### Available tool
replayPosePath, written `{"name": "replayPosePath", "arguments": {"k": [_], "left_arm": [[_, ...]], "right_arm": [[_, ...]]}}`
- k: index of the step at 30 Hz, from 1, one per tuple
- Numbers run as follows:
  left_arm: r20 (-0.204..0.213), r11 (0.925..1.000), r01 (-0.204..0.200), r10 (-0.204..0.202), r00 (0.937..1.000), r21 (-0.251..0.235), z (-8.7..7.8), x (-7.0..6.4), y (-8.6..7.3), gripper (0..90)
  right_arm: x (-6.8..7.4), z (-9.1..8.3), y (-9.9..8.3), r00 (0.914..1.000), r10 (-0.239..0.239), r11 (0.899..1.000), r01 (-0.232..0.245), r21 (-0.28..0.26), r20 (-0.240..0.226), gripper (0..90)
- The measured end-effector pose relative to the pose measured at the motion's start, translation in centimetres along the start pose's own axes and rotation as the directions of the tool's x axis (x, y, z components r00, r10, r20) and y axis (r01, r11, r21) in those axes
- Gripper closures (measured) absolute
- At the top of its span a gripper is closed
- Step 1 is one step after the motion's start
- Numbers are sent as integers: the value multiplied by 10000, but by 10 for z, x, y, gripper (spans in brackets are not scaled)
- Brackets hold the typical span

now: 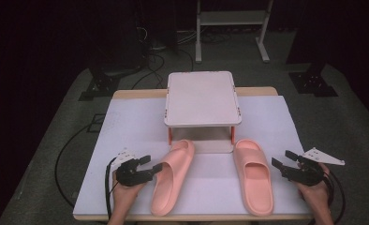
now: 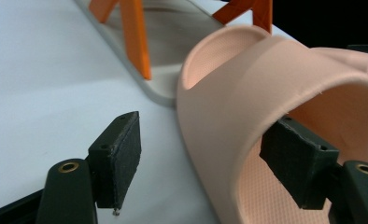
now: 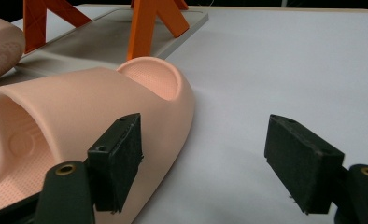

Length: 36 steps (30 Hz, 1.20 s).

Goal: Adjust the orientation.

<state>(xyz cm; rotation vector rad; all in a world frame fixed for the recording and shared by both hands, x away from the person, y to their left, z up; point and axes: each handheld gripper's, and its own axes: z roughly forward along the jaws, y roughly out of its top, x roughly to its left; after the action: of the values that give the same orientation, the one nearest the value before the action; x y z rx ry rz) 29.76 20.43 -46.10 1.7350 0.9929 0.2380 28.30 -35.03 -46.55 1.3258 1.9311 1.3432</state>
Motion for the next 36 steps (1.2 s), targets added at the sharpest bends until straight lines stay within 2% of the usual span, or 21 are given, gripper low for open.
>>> {"name": "replayPosePath", "arguments": {"k": [4,6,10,13,18,22,31,36], "left_arm": [[197,9995,-265,262,9995,172,8,-9,2,284],[100,9976,-556,553,9984,419,13,-12,1,307],[221,9987,-336,327,9992,395,11,-10,0,346],[282,9983,-353,340,9990,455,11,-10,0,388],[120,9955,-618,611,9981,716,13,-13,0,439],[-219,9925,-821,844,9962,902,13,-15,-1,502],[-417,9923,-891,929,9948,861,13,-15,-1,556],[-517,9926,-953,993,9937,757,11,-17,-1,587]], "right_arm": [[-1,-2,0,10000,34,10000,-34,-24,-6,273],[-2,-4,-1,10000,72,10000,-72,-65,-23,274],[-3,-7,-2,9999,101,9999,-102,-124,-73,274],[-2,-8,-3,9999,75,9998,-78,-178,-120,274],[3,-15,-5,9996,-29,9998,23,-216,-285,276],[9,-20,-8,9984,-77,9997,62,-253,-568,276],[19,-30,-14,9958,-274,9993,252,-267,-874,276],[28,-25,-13,9933,-488,9988,475,-150,-1046,292]]}}
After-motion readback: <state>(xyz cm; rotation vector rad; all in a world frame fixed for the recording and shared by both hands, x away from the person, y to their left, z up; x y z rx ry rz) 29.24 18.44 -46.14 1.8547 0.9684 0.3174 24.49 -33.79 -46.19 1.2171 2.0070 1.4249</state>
